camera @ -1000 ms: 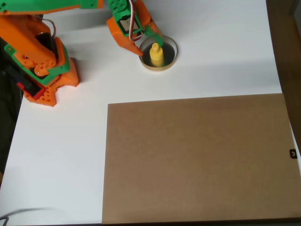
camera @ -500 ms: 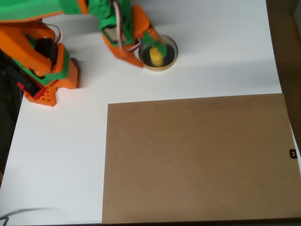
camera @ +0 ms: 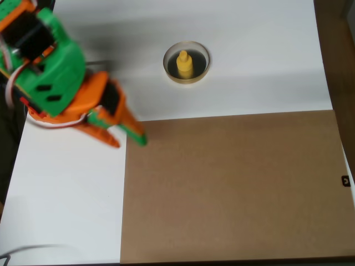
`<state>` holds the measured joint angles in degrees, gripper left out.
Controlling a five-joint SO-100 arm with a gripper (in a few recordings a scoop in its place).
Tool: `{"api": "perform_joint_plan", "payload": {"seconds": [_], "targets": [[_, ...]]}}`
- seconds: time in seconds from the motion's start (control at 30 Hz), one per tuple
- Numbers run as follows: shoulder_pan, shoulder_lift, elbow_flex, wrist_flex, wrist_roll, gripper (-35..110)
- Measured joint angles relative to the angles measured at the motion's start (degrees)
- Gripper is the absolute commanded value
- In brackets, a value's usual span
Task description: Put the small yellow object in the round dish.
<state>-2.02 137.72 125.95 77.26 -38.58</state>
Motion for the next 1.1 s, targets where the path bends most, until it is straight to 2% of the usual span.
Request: {"api": "perform_joint_plan", "payload": {"seconds": [0.27,0.4,0.77,1.1], "targets": [[19.9,3.6,8.2,-9.1,0.4,15],[26.4,3.7,8.8,-13.0,1.3,15],[32.2,2.4,9.8,-18.3,5.4,15],[39.1,-12.3,3.6,-24.5,15.2,15]]}}
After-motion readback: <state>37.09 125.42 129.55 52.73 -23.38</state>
